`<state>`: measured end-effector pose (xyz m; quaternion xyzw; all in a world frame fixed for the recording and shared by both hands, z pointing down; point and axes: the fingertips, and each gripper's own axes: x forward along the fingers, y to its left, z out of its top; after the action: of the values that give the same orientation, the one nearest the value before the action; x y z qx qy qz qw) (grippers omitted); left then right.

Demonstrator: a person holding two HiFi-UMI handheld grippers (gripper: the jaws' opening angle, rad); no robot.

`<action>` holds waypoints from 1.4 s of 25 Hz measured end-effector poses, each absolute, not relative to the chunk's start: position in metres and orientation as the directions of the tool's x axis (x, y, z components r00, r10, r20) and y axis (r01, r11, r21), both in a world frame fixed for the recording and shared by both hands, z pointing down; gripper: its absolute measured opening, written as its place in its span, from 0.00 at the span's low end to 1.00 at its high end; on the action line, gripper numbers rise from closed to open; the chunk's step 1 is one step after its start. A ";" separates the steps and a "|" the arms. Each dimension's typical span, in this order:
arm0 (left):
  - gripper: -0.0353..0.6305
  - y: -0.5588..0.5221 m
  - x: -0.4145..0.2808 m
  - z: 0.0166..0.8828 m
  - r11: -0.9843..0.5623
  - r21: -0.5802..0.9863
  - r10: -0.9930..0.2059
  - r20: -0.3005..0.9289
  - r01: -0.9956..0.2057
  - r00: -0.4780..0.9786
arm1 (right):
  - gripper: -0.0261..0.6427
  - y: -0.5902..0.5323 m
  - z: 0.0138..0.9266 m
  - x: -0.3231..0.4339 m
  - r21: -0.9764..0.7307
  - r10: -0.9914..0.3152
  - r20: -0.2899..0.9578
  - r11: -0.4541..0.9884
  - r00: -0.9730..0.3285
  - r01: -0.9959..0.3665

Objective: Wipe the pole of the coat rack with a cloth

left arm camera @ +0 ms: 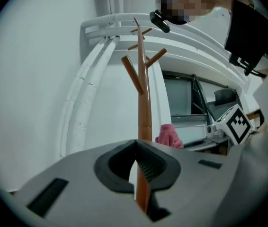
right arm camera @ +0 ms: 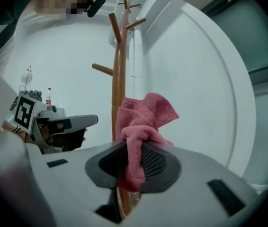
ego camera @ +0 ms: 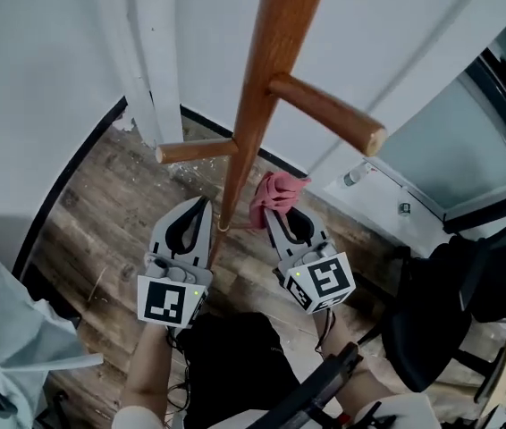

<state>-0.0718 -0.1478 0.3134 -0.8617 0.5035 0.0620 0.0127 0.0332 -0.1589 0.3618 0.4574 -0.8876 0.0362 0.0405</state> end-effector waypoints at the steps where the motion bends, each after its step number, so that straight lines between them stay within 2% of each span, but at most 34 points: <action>1: 0.07 -0.146 -0.073 0.303 -0.490 0.043 -0.868 -0.115 -0.871 0.483 | 0.15 -0.157 0.350 0.032 -0.025 -0.808 0.109 0.580 -0.579 -0.814; 15: 0.07 -0.099 -0.069 0.165 -0.462 0.040 -0.887 -0.017 -0.886 0.462 | 0.15 -0.117 0.194 0.071 -0.052 -0.854 0.165 0.492 -0.493 -0.869; 35: 0.07 -0.098 -0.065 0.004 -0.458 0.081 -0.884 -0.144 -0.885 0.444 | 0.15 -0.106 0.045 0.102 -0.014 -0.917 0.066 0.393 -0.393 -0.920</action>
<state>-0.0654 -0.0981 0.0037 -0.8498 0.5206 0.0828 0.0031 0.1018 -0.1058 0.0452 0.5505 -0.8341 0.0242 0.0237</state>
